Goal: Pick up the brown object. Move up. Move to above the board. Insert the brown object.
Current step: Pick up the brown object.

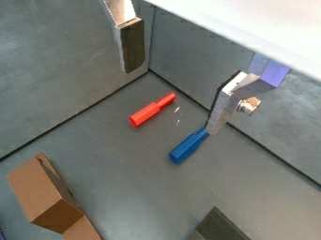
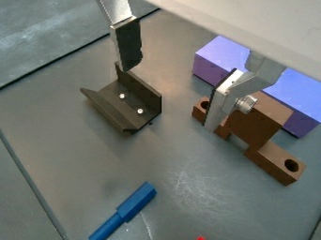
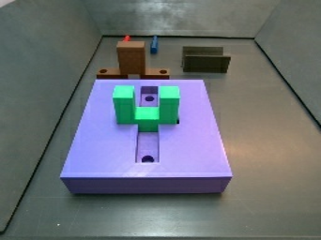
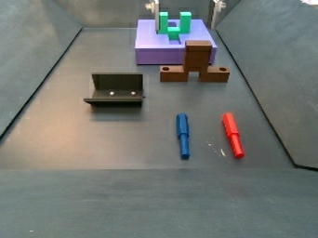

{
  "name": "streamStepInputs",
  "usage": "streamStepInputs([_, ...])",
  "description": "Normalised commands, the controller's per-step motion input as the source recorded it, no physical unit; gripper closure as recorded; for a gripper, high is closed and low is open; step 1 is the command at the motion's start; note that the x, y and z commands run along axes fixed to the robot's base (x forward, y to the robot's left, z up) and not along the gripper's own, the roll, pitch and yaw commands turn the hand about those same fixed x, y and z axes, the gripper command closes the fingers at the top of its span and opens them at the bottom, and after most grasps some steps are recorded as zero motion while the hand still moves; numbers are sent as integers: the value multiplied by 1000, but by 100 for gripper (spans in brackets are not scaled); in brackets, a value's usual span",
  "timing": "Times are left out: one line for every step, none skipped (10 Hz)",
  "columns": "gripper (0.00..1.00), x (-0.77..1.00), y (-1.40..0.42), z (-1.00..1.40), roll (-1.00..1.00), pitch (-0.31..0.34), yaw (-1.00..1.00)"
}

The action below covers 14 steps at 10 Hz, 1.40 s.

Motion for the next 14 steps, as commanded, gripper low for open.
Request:
streamStepInputs([0, -426, -766, -166, -87, -227, 0])
streamStepInputs([0, -506, -857, -94, -67, -236, 0])
streamStepInputs([0, -474, -897, -71, -59, -241, 3])
streamStepInputs([0, -391, -874, -123, -31, -209, 14])
streamStepInputs([0, -266, -817, -217, 0, -173, 0])
streamStepInputs([0, -34, -683, -434, 53, -70, -191])
streamStepInputs([0, 89, -571, -557, 46, 1, -229])
streamStepInputs([0, 57, -486, -557, 37, 83, -183])
streamStepInputs([0, 43, -391, -457, 66, 97, -180])
streamStepInputs([0, 117, -229, -254, 64, 37, -11])
streamStepInputs([0, 0, -180, -237, 39, 17, 0])
streamStepInputs([0, -60, -109, -171, 46, 13, 0])
streamStepInputs([0, -100, -17, -174, 61, 29, 0])
streamStepInputs([0, -114, 0, -194, 63, 19, 0])
